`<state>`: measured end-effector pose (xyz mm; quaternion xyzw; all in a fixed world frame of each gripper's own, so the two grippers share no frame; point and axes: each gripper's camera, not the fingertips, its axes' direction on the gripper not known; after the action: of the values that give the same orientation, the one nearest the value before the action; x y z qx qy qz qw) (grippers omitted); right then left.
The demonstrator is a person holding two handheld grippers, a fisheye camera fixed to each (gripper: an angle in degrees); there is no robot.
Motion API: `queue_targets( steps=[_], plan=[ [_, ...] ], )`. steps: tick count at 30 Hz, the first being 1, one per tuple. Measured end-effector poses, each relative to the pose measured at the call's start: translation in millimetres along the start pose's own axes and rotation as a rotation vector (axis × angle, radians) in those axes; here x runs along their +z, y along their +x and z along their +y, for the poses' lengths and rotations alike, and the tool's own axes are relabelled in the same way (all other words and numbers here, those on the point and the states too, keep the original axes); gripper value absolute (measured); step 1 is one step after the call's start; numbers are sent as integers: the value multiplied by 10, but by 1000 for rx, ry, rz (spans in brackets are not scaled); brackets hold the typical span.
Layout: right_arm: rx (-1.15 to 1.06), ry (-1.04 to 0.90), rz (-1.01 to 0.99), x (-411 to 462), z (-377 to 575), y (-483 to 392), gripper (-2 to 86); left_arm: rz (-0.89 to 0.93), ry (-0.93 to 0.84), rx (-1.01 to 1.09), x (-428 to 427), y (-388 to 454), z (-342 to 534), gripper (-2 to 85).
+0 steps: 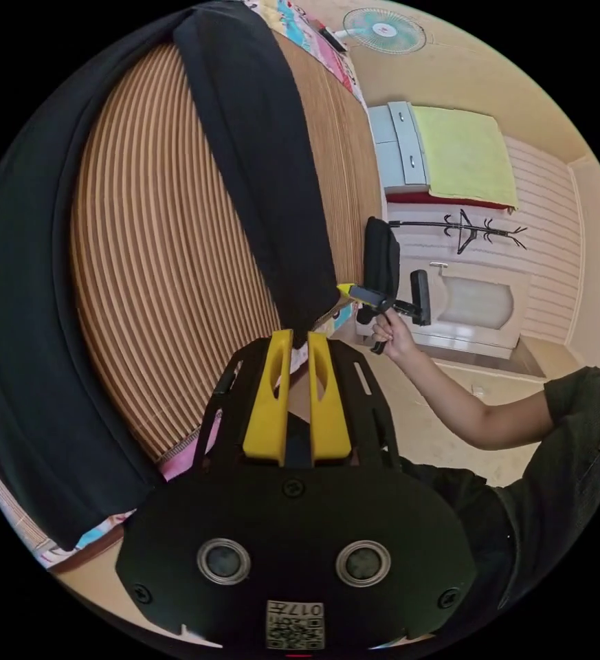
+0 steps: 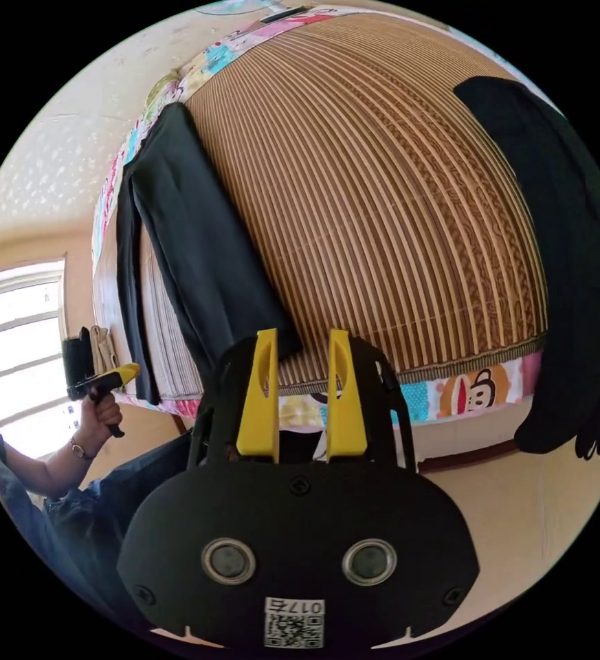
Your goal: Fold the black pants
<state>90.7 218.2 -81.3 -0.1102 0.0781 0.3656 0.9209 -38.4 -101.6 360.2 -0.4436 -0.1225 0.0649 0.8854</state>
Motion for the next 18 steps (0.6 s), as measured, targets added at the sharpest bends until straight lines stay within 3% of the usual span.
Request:
queue_targets(
  steps=[5,8,10,15,18],
  plan=[
    [-127,-19,-141,-193,115,-309,35,-3,79,-8,22,306,-187,75],
    [-392,14,-302,-456,272,-975,30,-200,69,-54,31,618,-302,155],
    [-492,-42,-299,-435,328,-1373,29,-239,110,0,-8,830,-319,172],
    [-613,-137,-369,-258,316,-2077,33,-383,18,76,90,1135,-357,153],
    [-659,-250,-304,-201,227,-2073,40,-521,-16,61,146,1114,-291,37]
  ],
)
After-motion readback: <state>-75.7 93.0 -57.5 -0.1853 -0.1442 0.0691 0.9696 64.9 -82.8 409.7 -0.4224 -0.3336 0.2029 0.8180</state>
